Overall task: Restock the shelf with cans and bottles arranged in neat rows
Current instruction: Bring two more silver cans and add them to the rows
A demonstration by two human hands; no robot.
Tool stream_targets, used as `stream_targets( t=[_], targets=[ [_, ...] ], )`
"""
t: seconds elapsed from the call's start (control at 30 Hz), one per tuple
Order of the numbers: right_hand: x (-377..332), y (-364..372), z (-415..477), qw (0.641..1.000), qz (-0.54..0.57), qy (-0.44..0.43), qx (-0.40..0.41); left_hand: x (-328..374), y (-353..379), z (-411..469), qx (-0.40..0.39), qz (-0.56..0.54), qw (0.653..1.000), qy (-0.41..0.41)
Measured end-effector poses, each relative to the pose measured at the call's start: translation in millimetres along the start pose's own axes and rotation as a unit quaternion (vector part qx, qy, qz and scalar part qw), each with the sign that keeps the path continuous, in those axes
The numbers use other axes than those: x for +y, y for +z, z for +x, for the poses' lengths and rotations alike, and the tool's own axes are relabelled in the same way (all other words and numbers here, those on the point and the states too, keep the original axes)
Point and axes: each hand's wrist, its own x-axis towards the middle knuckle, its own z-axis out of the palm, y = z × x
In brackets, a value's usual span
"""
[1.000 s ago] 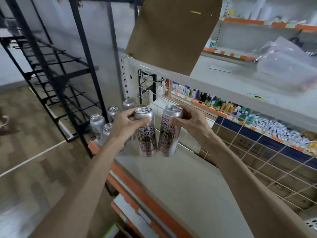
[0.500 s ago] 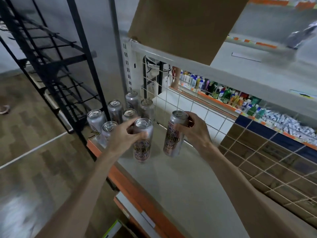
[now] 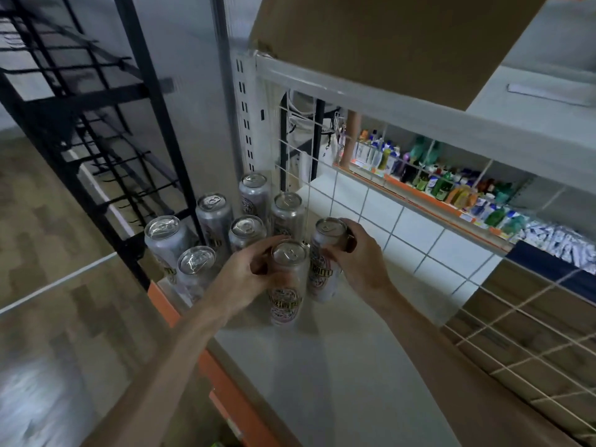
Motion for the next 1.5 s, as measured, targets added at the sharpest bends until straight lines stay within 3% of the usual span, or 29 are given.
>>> stream_targets(
  t=[0.33,0.67,0.77,0.9,1.0,1.13,1.3,1.5],
  targets=[
    [5.3,12.8,0.9,0.999,-0.006,-0.04,-0.037,-17.2,-1.1,-2.2,-0.033,0.01,0.999,0.023],
    [-1.0,9.3,-4.2,0.996,-0.061,-0.02,-0.057,-17.1,-9.9,-9.8,-0.052,0.063,0.996,0.027],
    [-9.0,2.7,-15.8,0.997,-0.067,0.005,-0.036,1.0,-9.1,-17.4,-0.06,0.085,0.994,0.021],
    [-23.1,-32.9,-56.9,0.997,-0.065,0.027,0.015,50.7,13.2,-33.9,0.0,0.139,0.987,0.083],
    [-34.2,-75.3,-98.8,0.997,-0.056,0.024,0.055,90.2,62.8,-41.7,0.001,0.163,0.974,0.155],
    [-33.7,-150.2,-161.3,0.982,-0.096,0.023,0.163,120.9,164.6,-53.2,-0.12,0.168,0.962,0.177],
    [-17.6,-251.2,-251.7,0.93,-0.165,0.102,0.311,133.0,308.0,-90.8,-0.271,0.209,0.911,0.229],
    [-4.1,-341.9,-371.3,0.868,-0.197,0.151,0.43,147.0,449.5,-165.6,-0.317,0.215,0.89,0.248]
  ],
)
